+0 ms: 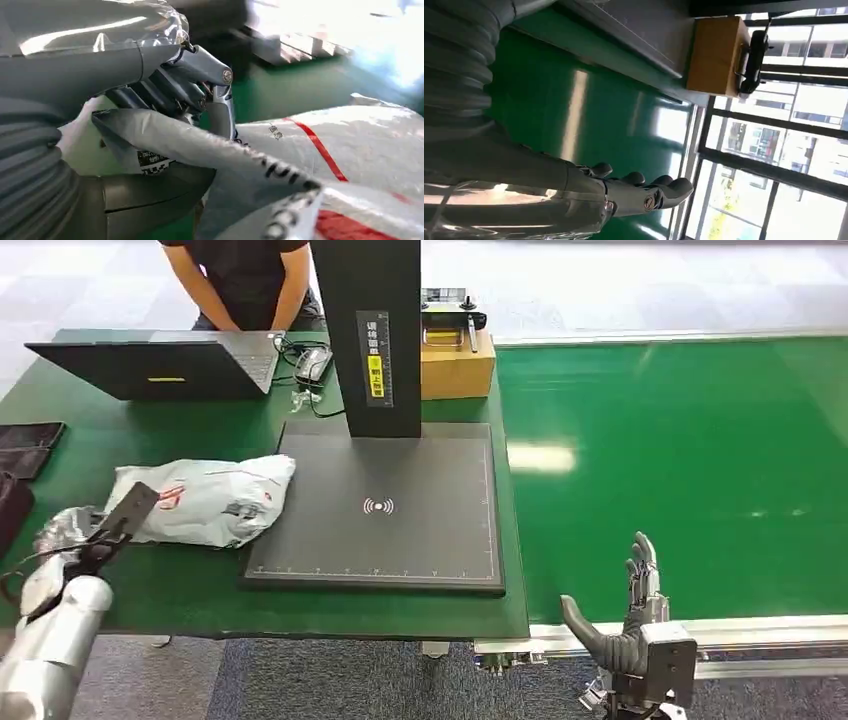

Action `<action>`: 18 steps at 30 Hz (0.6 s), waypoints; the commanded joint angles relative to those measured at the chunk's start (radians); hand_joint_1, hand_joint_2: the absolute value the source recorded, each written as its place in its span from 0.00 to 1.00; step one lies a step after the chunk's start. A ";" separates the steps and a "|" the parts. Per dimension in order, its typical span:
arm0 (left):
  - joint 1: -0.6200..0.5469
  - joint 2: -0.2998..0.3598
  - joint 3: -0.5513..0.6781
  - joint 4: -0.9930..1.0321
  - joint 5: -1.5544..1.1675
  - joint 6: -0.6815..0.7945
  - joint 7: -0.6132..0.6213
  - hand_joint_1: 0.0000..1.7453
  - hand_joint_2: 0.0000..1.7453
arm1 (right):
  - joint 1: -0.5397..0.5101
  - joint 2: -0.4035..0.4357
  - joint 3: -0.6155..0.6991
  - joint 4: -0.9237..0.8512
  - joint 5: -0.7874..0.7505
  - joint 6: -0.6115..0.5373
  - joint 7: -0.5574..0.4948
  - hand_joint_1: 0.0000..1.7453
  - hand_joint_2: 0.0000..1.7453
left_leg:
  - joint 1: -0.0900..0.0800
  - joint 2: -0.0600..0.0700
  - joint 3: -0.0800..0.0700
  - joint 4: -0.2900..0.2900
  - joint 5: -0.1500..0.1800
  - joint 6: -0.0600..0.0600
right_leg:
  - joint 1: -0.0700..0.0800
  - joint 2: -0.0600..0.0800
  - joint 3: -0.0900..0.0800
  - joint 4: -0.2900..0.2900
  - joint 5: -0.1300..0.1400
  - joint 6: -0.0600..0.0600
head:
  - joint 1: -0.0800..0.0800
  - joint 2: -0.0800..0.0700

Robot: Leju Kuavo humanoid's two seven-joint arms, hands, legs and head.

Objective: Moved the parcel from conveyor to table for the left to box.

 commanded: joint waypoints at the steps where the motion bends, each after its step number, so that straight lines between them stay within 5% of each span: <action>1: 0.008 0.072 0.183 0.104 -0.037 0.032 0.019 1.00 1.00 | -0.015 -0.013 0.015 0.039 -0.002 -0.014 0.009 0.00 1.00 | 0.001 0.001 0.004 -0.002 -0.001 -0.003 | 0.001 0.002 0.003 -0.002 0.000 0.002 | 0.000 0.000; 10: 0.005 0.021 0.220 0.066 -0.063 0.007 0.001 1.00 1.00 | -0.022 -0.017 0.021 0.047 -0.001 -0.022 0.009 0.00 1.00 | 0.001 -0.003 0.002 -0.001 0.000 -0.002 | 0.000 -0.002 0.003 -0.002 -0.001 0.001 | 0.000 0.000; 11: 0.005 0.017 0.222 0.064 -0.063 -0.001 -0.008 0.07 1.00 | -0.022 -0.017 0.022 0.048 -0.001 -0.022 0.009 0.00 1.00 | 0.001 -0.003 0.003 -0.002 0.000 -0.003 | 0.000 -0.003 0.004 -0.003 -0.001 0.002 | 0.000 0.000; 12: -0.004 0.009 0.246 0.068 -0.041 -0.060 -0.029 0.00 1.00 | -0.024 -0.021 0.024 0.053 -0.001 -0.023 0.009 0.00 1.00 | 0.000 -0.003 0.002 -0.001 0.000 -0.002 | 0.000 -0.003 0.003 -0.002 -0.001 0.001 | 0.000 0.000; 18: 0.022 -0.012 0.208 0.017 -0.119 -0.054 -0.024 0.00 1.00 | -0.028 -0.022 0.026 0.061 0.002 -0.024 0.009 0.00 1.00 | 0.000 -0.004 0.002 -0.001 0.001 -0.002 | 0.000 -0.004 0.004 -0.003 0.000 0.001 | 0.000 0.000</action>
